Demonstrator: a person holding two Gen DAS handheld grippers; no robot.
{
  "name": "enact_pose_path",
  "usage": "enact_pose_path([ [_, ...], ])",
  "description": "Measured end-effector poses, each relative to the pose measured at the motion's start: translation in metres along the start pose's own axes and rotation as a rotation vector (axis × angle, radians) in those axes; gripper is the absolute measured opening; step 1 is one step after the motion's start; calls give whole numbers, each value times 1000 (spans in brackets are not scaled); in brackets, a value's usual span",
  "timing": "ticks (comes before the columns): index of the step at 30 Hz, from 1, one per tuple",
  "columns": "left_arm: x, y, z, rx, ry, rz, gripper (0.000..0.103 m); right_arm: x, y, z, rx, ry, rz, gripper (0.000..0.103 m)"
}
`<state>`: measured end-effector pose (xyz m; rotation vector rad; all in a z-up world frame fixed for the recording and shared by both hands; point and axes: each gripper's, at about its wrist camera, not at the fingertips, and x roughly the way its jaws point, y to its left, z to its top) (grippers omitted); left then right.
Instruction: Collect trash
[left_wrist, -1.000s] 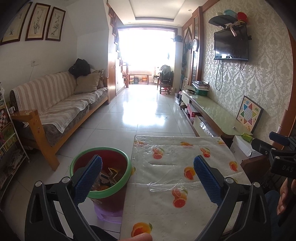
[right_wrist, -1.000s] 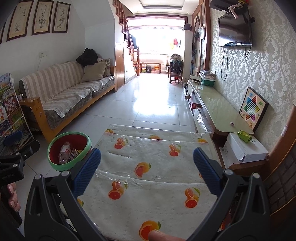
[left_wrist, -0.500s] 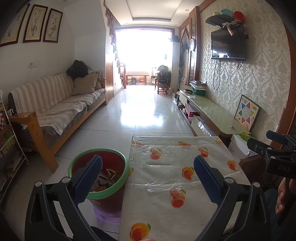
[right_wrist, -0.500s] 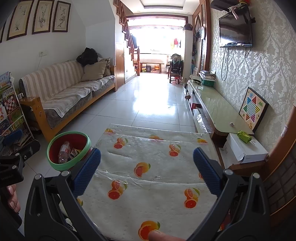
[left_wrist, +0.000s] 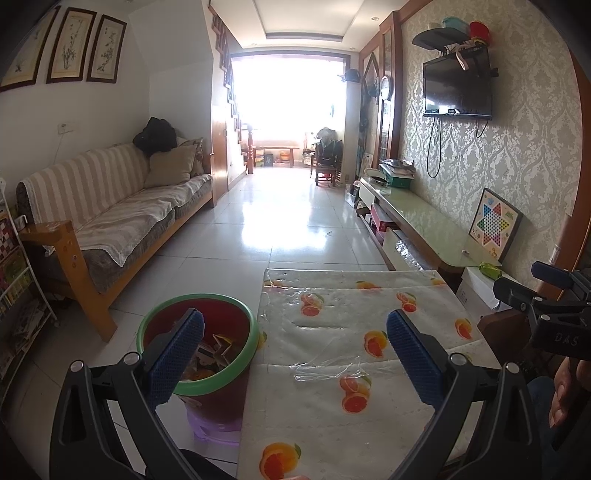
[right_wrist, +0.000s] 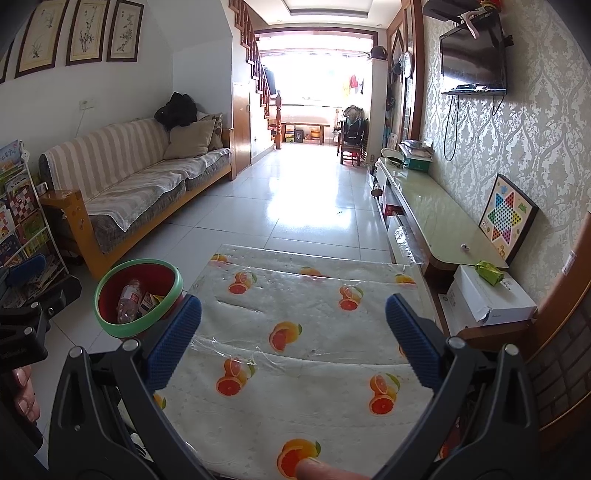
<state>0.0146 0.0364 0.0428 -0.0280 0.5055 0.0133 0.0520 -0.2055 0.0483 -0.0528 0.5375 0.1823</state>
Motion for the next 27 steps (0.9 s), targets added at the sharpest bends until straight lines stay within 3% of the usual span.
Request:
enact_pose_path([
  [16,-4,2,-2,-17,-20,-17,95,1,1,-3,6,6,-1,98],
  [27,-3,2,2,-14,-11,17,95,1,2,-4,10,11,-4,98],
])
